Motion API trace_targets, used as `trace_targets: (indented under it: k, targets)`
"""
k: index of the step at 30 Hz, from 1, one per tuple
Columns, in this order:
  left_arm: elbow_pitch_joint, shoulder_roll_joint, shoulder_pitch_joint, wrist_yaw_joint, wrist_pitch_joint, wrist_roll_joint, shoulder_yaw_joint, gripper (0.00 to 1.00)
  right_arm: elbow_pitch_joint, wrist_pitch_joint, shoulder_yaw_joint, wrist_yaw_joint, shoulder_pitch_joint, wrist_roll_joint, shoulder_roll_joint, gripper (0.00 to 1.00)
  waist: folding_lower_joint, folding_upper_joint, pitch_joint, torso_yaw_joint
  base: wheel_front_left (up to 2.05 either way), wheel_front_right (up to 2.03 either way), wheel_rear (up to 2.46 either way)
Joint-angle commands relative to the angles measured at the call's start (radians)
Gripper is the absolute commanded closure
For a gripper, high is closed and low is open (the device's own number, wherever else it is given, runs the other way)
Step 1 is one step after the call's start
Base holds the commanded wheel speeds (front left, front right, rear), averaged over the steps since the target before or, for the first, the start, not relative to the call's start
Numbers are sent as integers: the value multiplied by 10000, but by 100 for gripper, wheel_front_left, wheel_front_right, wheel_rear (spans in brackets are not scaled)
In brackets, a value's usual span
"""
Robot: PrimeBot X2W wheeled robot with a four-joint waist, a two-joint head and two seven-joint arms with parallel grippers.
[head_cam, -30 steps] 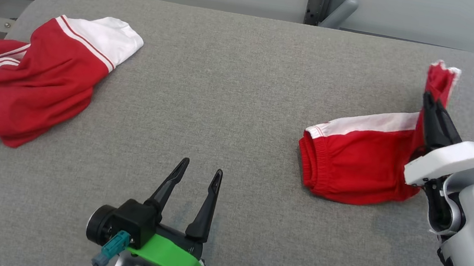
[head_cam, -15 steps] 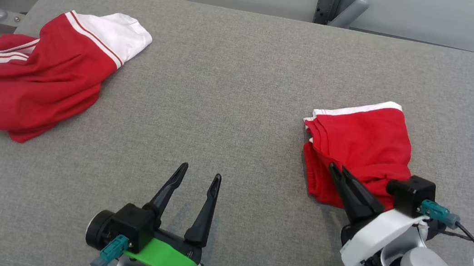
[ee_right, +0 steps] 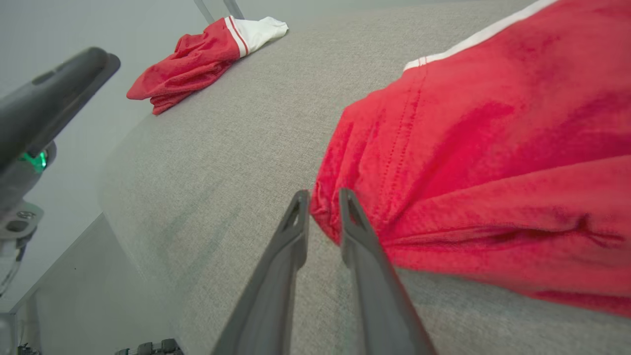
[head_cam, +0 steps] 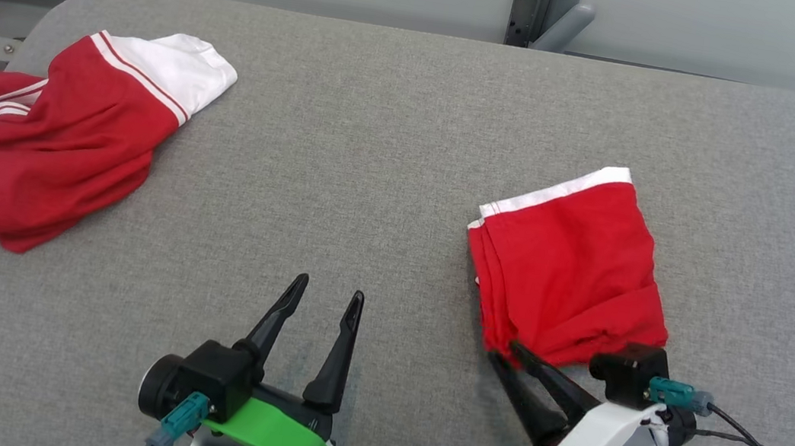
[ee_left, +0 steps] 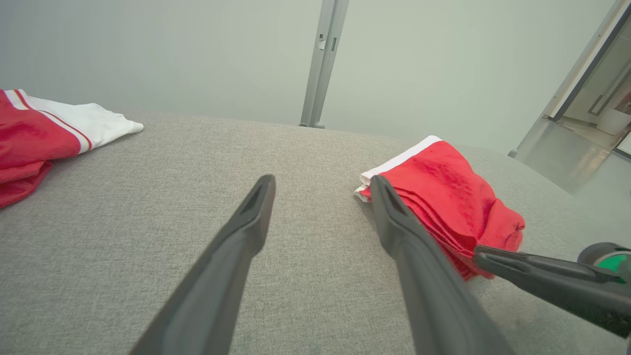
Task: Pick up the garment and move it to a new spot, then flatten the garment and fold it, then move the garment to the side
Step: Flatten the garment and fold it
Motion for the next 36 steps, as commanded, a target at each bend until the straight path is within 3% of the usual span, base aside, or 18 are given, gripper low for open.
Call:
trace_targets:
  k: [1, 9, 18, 26, 36]
  targets:
    - [31, 20, 189, 10, 3, 52, 81, 0, -223, 17, 160, 0, 130, 166, -59, 0, 0, 0, -65, -81, 0, 0, 0]
    - [-5, 20, 431, 168, 3, 160, 398, 0, -486, -1010, 38, 0, 179, -41, -225, 0, 0, 0, -411, -429, 0, 0, 0]
    - [-328, 20, 1171, 819, 3, 294, 1313, 0, 858, -2118, -2272, -1, 440, -1866, 653, 0, 0, 0, -1080, -875, 0, 0, 0]
    - [-1053, 20, 1931, 1332, 3, 726, 2172, 0, 243, -2128, -4945, 0, 1722, -3983, 1789, 0, 0, 0, -1435, -1010, 0, 0, 0]
    - [-1210, 20, 2770, 1372, 3, 1175, 2332, 0, -190, -2131, -5780, 0, 3067, -4948, 2390, 0, 0, 0, -1663, -983, 0, 0, 0]
